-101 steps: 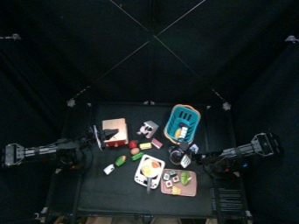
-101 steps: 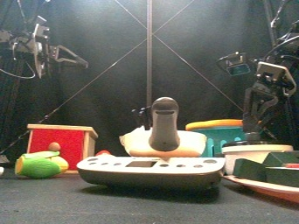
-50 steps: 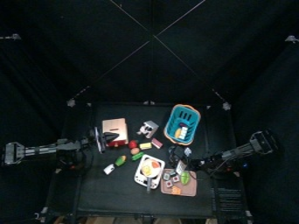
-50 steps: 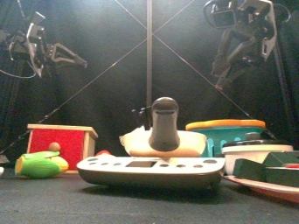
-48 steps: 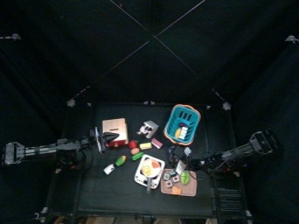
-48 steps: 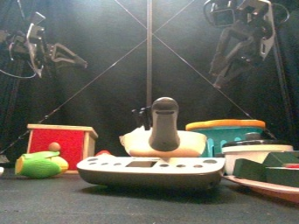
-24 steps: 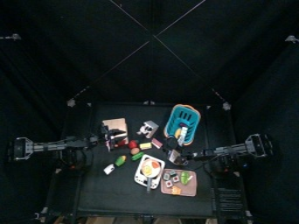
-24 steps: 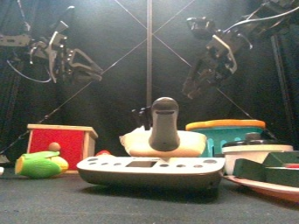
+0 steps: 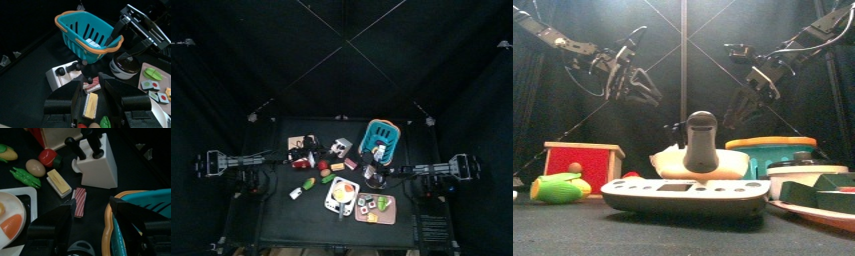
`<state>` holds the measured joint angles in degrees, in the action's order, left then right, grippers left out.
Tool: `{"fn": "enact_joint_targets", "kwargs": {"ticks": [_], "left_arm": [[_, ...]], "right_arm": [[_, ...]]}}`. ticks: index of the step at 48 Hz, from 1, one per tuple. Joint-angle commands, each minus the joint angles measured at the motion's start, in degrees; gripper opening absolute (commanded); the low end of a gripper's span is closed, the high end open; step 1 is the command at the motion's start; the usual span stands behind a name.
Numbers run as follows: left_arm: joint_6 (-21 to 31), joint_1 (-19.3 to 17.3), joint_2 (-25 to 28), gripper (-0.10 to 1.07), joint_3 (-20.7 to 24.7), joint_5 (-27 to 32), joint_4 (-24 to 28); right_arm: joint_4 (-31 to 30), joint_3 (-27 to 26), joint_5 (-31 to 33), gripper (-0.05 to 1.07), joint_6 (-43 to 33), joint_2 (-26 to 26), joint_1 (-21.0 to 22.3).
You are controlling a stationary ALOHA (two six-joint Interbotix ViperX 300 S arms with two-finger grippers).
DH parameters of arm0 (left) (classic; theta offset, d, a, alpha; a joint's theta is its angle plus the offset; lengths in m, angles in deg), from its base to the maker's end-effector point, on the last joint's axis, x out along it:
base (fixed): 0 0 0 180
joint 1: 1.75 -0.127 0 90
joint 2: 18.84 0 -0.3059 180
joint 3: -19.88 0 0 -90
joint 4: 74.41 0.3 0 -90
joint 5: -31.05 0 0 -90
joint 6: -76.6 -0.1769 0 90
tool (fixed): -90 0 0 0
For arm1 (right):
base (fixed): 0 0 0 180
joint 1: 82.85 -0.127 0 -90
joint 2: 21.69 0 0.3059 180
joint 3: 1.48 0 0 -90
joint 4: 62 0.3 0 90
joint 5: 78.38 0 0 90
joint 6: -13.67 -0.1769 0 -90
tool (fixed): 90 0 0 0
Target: Grab cleaver
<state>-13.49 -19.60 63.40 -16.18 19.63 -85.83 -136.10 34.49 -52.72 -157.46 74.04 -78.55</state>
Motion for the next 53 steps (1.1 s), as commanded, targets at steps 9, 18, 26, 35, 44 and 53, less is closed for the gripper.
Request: {"fn": "enact_joint_targets", "kwargs": {"ticks": [9, 18, 26, 35, 44, 53], "left_arm": [[0.1, -2.6, 6.1, 0.71, 7.1, 4.4, -0.4], [0.0, -4.7, 7.3, 0.71, 8.2, 5.1, -0.4], [0.0, -5.5, 8.6, 0.71, 8.5, 5.3, -0.4], [0.0, -6.2, 11.2, 0.71, 9.0, 4.9, -0.3], [0.0, -6.5, 12.7, 0.71, 10.0, 4.9, -0.3], [0.0, -6.8, 13.9, 0.7, 10.5, 4.9, -0.2]], "right_arm": [[-0.3, 0.2, -0.4, 0.89, 0.1, 1.6, 0.1], [-0.3, 0.4, -0.4, 0.89, 0.1, 1.6, 0.0], [-0.3, 0.4, -0.4, 0.89, 0.2, 1.6, 0.1], [-0.3, 0.4, -0.4, 0.89, 0.2, 1.6, 0.1], [-0.3, 0.6, -0.4, 0.89, 0.2, 1.6, 0.4], [-0.3, 0.8, -0.4, 0.89, 0.1, 1.6, 0.4]]}}
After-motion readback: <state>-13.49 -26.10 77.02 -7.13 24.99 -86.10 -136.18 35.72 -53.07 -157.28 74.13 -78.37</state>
